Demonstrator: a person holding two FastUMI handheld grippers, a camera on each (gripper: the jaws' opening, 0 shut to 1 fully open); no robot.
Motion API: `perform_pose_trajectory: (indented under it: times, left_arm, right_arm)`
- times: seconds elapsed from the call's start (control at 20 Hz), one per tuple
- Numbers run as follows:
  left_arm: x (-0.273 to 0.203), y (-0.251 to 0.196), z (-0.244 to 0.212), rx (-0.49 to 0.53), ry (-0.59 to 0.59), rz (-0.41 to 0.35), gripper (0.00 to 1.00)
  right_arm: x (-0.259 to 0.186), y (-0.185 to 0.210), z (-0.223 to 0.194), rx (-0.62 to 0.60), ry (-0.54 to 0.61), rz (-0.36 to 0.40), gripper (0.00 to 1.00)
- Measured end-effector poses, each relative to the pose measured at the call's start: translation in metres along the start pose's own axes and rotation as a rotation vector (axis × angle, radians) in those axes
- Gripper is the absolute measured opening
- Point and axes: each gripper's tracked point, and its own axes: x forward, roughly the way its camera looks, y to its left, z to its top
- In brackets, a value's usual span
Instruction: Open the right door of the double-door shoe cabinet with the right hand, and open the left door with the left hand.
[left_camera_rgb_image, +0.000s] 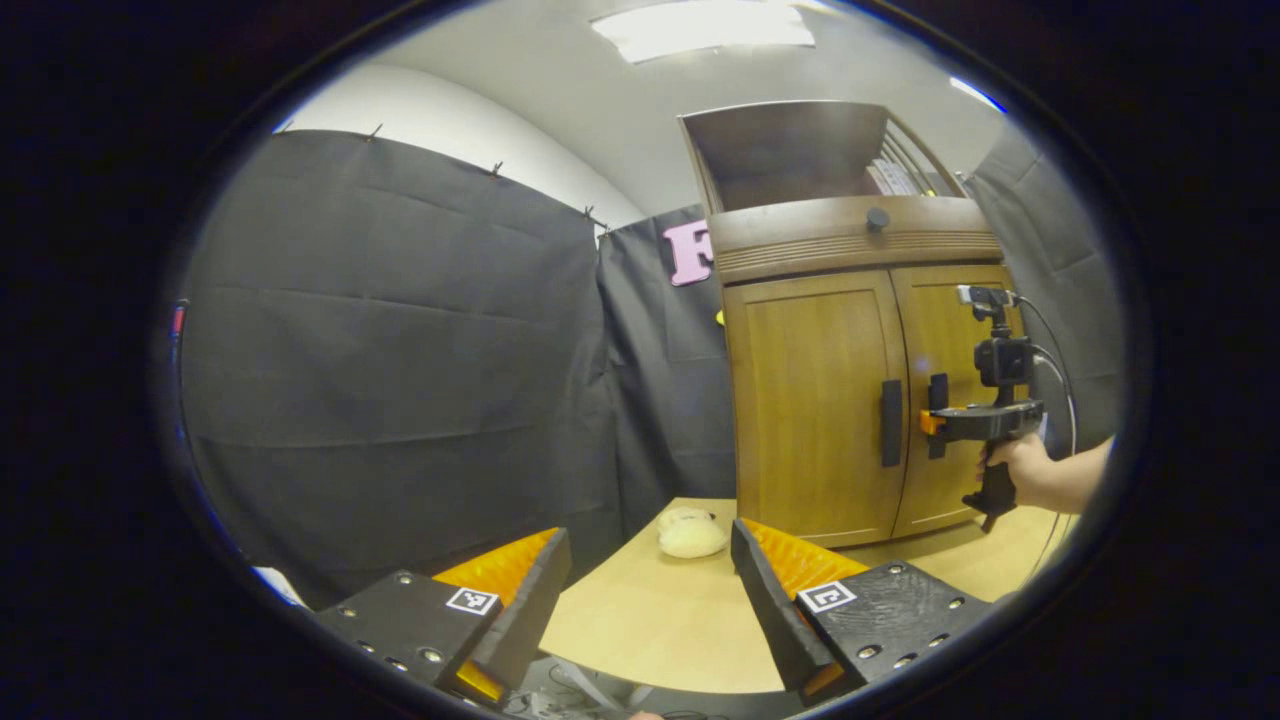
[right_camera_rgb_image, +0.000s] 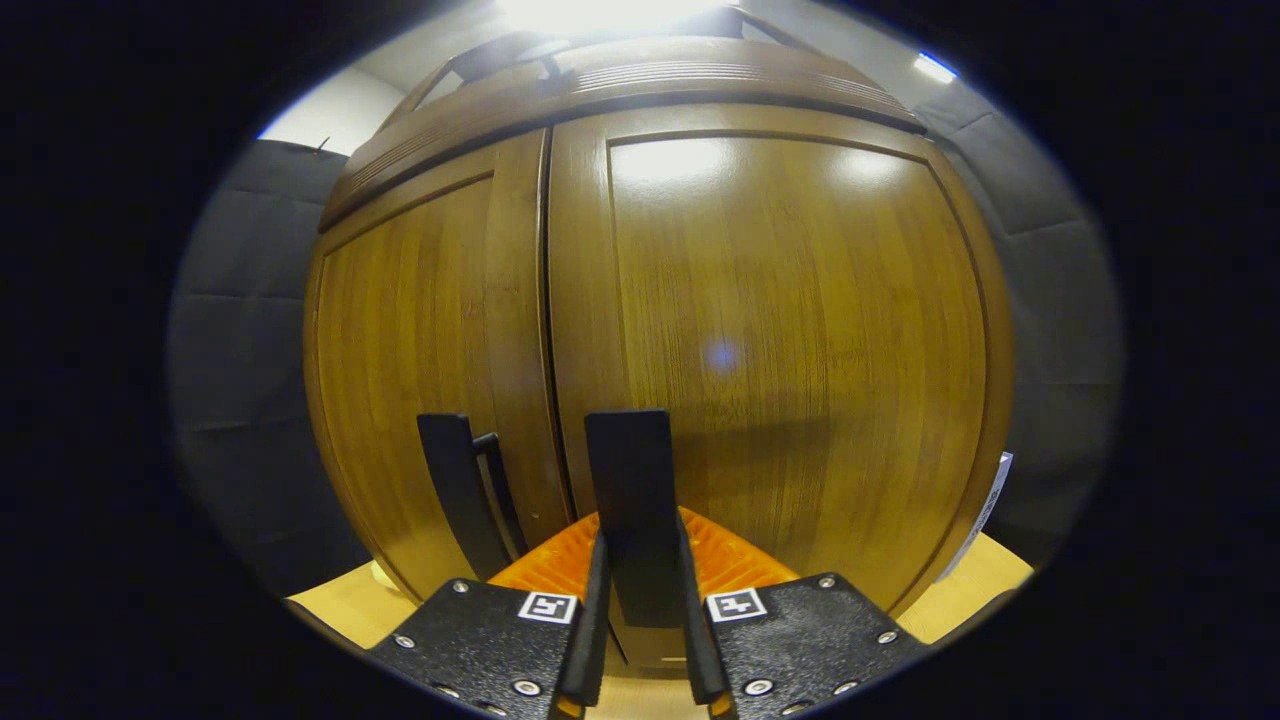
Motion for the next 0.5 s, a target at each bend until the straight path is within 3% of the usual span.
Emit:
perform_pose_trajectory:
  times: [0.05,0.15,0.2,0.25,0.3,0.4,0.45,0.5]
  left_arm:
    - [0.001,-0.001,0.0,0.0,-0.001,-0.002,0.95]
    - [0.001,-0.002,0.0,-0.001,-0.003,-0.009,0.92]
    - [0.001,-0.002,0.001,0.001,-0.006,-0.013,0.99]
    - [0.002,-0.002,0.001,0.004,-0.01,-0.018,0.99]
    - [0.002,-0.003,0.002,0.005,-0.014,-0.024,0.92]
    - [0.003,-0.005,0.002,0.003,-0.017,-0.038,0.92]
    - [0.002,-0.006,0.002,0.002,-0.018,-0.045,0.99]
    - [0.002,-0.007,0.003,0.002,-0.021,-0.052,0.99]
  right_arm:
    - [0.001,-0.001,0.0,-0.003,-0.002,-0.005,0.3]
    - [-0.002,-0.001,-0.001,0.001,0.009,-0.003,0.24]
    - [-0.003,-0.001,-0.002,0.002,0.014,0.006,0.22]
    - [-0.006,0.0,-0.002,0.0,0.017,0.016,0.22]
    - [-0.009,0.001,-0.001,0.0,0.017,0.024,0.23]
    - [-0.016,0.001,-0.002,-0.005,0.017,0.03,0.22]
    - [-0.02,0.001,-0.002,-0.004,0.019,0.032,0.22]
    - [-0.025,0.0,-0.003,0.003,0.021,0.033,0.22]
